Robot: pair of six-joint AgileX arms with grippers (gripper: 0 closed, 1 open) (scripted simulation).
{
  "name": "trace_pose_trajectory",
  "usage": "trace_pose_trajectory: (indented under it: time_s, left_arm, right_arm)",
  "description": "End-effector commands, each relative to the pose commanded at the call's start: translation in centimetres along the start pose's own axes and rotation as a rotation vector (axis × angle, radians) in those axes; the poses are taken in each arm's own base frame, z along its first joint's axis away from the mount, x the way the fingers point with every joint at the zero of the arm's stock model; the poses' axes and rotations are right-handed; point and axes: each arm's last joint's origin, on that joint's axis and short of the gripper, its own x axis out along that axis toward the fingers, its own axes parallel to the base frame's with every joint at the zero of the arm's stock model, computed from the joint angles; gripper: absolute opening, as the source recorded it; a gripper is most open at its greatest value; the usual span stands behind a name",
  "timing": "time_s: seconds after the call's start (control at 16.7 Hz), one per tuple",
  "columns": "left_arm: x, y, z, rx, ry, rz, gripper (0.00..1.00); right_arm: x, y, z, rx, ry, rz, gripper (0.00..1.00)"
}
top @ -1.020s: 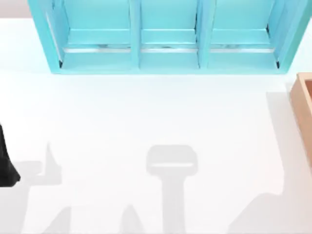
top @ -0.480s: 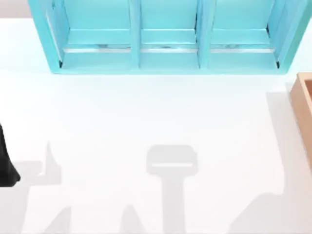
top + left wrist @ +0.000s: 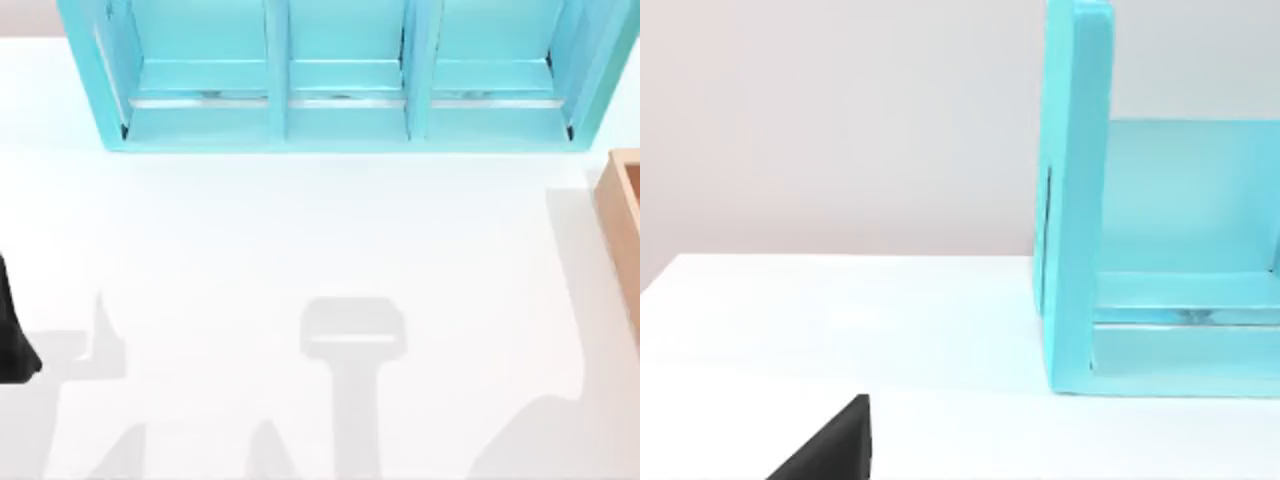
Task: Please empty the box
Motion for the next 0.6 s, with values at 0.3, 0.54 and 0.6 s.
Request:
trace_pose_trajectory:
  time_s: [0.3, 0.54, 0.6]
  left_arm:
    - [0.0, 0.0, 0.0, 0.0, 0.0, 0.0, 1.0]
    - [0.0, 0.0, 0.0, 0.0, 0.0, 0.0, 1.0]
    - [0.0, 0.0, 0.0, 0.0, 0.0, 0.0, 1.0]
  right_arm:
    - [0.0, 0.0, 0.0, 0.0, 0.0, 0.0, 0.0]
    - [-0.11, -0.02, 0.02, 0.002, -0.002, -0.001, 0.0]
    - [-0.38, -0.1, 0.11, 0.004, -0.002, -0.001, 0.0]
